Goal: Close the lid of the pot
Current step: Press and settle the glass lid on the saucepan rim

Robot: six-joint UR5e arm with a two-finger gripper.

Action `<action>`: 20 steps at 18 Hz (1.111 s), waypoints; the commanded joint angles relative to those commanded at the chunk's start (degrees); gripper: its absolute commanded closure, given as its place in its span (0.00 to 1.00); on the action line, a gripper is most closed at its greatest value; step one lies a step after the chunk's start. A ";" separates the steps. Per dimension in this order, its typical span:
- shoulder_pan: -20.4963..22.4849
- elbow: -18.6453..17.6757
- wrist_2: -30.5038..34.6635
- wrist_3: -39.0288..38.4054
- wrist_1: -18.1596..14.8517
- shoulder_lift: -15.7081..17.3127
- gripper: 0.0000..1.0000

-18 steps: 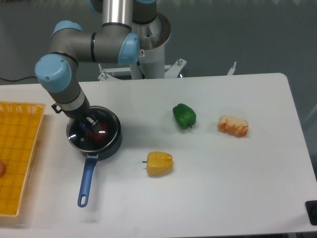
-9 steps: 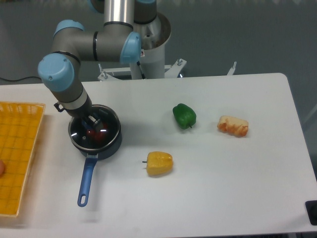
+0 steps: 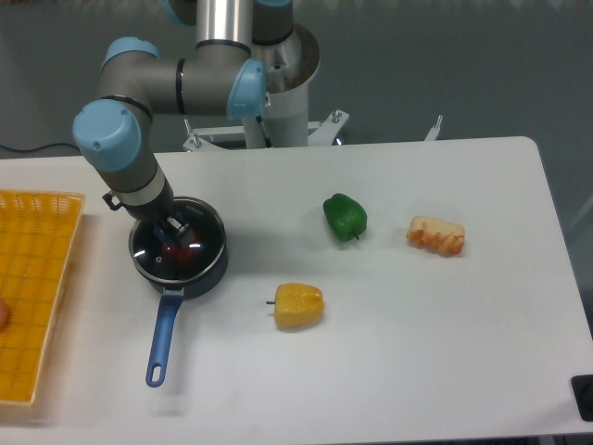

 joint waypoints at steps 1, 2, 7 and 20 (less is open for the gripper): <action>-0.09 0.00 -0.09 -0.17 0.09 0.00 0.41; 0.00 0.09 -0.09 -0.26 0.09 0.00 0.41; 0.00 0.00 -0.09 -0.35 0.00 -0.09 0.41; -0.09 0.09 -0.09 -0.61 0.09 -0.26 0.31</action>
